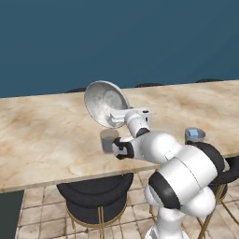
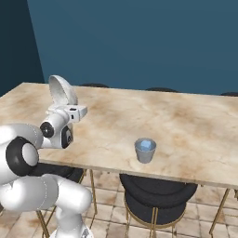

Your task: There are four ice cubes in the ice bowl. Place two ice cubes in each glass of water.

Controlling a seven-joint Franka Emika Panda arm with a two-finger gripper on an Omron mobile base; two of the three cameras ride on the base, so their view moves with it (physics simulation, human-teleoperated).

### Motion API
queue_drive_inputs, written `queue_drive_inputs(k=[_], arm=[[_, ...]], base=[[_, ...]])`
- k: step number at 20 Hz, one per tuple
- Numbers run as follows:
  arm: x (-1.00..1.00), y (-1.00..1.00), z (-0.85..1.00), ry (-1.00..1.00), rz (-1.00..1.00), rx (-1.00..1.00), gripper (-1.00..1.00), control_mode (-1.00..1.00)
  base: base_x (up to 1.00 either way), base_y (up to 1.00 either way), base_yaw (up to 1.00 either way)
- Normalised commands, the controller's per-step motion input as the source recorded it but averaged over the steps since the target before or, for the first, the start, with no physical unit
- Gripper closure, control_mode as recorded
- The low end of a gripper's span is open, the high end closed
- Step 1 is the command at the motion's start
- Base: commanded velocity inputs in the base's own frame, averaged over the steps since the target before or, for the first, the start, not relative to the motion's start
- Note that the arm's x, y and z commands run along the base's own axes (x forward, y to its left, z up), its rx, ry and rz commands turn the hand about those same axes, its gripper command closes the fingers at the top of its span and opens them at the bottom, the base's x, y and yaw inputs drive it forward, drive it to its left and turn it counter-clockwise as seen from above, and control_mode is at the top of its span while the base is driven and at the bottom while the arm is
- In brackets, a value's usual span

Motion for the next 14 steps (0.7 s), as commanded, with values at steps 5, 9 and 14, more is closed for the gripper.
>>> queue_drive_inputs(k=[5, 9, 14], arm=[[-0.07, -0.05, -0.01, -0.12, 0.09, -0.04, 1.00, -1.00], [-0.40, -0.32, -0.18, -0.01, 0.01, -0.09, 1.00, -1.00], [-0.04, -0.04, -0.02, 0.00, 0.00, -0.05, 1.00, -1.00]], base=[[0.00, 0.00, 0.00], [0.00, 0.00, 0.00], [0.00, 0.00, 0.00]])
